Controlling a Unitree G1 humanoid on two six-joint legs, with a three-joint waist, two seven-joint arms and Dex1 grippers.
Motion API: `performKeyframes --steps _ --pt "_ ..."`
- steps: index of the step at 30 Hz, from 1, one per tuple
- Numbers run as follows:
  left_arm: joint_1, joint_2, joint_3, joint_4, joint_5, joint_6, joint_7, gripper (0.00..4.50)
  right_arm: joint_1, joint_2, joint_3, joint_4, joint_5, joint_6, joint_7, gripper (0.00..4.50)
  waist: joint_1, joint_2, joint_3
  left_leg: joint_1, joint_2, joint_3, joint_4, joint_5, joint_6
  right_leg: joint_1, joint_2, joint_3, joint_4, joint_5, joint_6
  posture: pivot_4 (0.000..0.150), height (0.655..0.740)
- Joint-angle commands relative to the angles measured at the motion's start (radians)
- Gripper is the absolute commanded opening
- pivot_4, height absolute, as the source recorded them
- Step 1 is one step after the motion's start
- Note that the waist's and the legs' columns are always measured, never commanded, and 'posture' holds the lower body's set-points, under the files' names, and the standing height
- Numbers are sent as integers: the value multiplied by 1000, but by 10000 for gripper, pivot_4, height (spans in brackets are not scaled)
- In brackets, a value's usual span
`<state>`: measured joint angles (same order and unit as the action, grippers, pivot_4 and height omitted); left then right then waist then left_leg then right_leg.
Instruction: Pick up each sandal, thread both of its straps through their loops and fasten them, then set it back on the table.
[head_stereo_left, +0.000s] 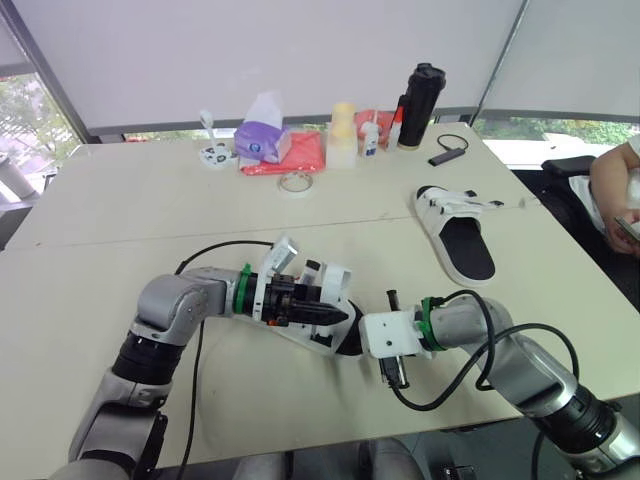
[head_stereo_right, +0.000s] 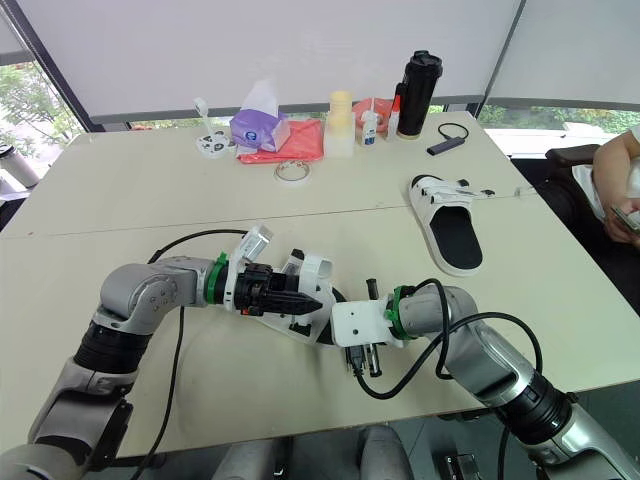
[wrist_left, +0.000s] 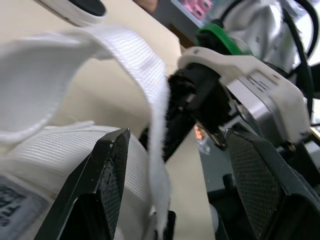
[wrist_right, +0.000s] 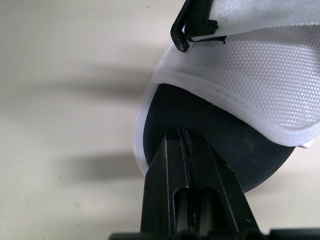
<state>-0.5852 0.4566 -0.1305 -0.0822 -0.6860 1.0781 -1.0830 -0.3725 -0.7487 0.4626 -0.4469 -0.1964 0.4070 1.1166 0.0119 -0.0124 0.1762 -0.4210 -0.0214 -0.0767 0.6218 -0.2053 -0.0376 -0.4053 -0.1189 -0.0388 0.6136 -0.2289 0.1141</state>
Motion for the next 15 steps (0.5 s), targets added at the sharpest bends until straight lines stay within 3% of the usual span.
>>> performKeyframes --steps 1,15 --pt "6 -3 39 -41 -40 14 32 31285 25 -19 38 30 -18 18 22 0 0 0 0 0 0 0 0 0 0 0 0 0 0 0 0 1500 7400" --pt "64 -17 83 -115 -104 40 167 31285 22 -14 41 34 -19 17 19 0 0 0 0 0 0 0 0 0 0 0 0 0 0 0 0 1500 7400"
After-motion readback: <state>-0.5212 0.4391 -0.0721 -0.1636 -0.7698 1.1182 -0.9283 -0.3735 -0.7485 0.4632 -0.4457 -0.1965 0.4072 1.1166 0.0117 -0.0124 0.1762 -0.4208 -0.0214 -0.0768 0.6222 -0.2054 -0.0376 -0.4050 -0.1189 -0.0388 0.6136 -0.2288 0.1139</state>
